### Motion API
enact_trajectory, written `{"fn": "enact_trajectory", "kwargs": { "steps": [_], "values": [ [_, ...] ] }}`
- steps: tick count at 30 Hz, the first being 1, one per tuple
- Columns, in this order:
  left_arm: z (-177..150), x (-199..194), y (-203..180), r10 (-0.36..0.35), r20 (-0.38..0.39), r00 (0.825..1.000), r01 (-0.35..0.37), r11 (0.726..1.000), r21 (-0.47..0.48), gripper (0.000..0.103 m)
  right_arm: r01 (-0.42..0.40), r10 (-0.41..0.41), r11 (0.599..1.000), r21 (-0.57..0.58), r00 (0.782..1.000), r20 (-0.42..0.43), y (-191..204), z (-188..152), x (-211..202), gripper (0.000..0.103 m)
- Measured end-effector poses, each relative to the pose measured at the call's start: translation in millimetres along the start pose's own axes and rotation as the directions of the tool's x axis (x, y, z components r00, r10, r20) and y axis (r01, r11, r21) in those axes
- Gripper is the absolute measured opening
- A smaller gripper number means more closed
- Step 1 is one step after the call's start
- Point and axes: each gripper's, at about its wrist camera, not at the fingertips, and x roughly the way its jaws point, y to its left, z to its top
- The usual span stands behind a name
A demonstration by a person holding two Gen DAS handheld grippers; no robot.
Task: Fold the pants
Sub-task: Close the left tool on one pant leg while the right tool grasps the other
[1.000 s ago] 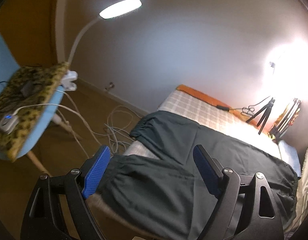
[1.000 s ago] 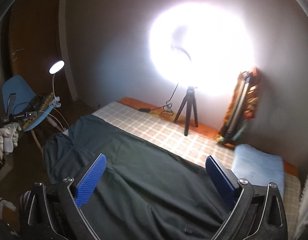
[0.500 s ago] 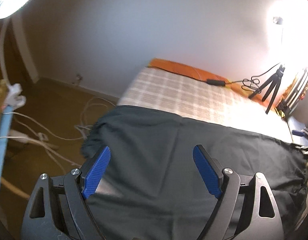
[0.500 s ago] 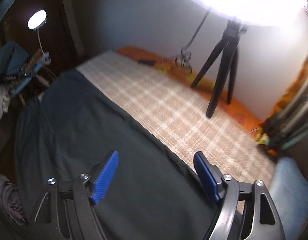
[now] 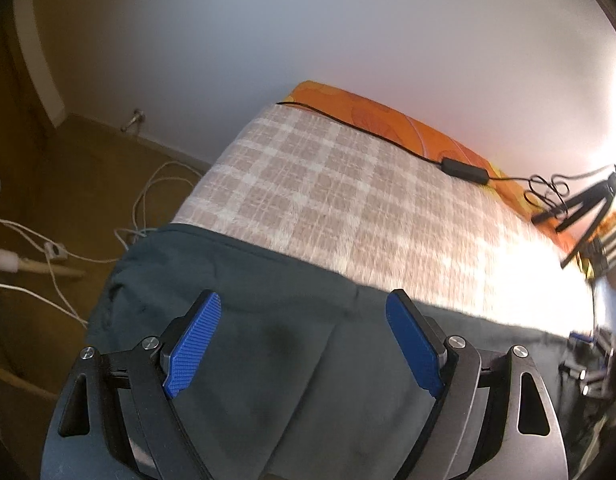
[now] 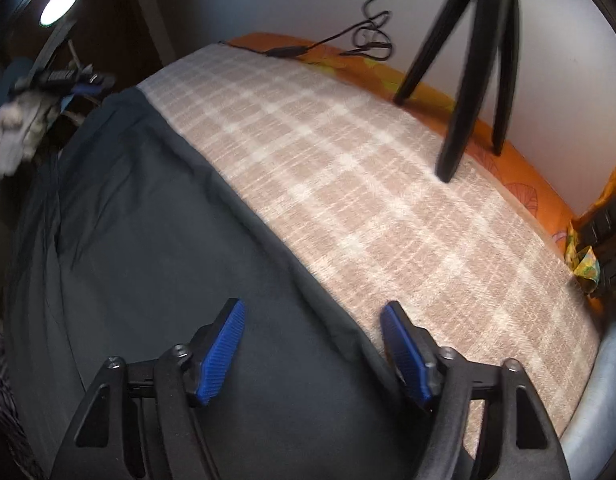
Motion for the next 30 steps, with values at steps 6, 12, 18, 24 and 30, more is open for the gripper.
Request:
{"fn": "enact_trajectory", "kwargs": {
  "steps": [6,12,18,24,30],
  "values": [
    [10.4,23.0,7.3,0.009,-0.073,0.997,-0.016,0.996,-0.089,0.085,0.056,-0.055,0.998,-0.011,0.998,0.039,31.7,-10.4,-18.1,0.000],
    [8.9,32.1,18.6,0.017,-0.122,0.992,-0.038,0.985,-0.171,0.085,0.110,-0.105,0.994,-0.025,0.980,0.168,59.2,-21.1,-74.2,0.000],
    [10.6,39.4,25.1,-0.006,-0.148,0.989,-0.029,0.972,-0.233,0.085,0.108,-0.086,0.986,-0.125,0.981,0.172,98.7,-41.0,-97.4,0.000],
    [6.5,44.2,20.6,0.041,-0.129,0.991,-0.071,0.968,-0.239,0.083,0.136,-0.108,0.974,-0.181,0.982,0.157,121.0,-61.5,-96.6,0.000],
    [-3.0,34.7,17.4,0.144,-0.036,0.989,-0.148,0.964,-0.219,0.018,0.171,-0.143,0.975,-0.143,0.972,0.185,111.0,-57.0,-95.9,0.000]
  ]
}}
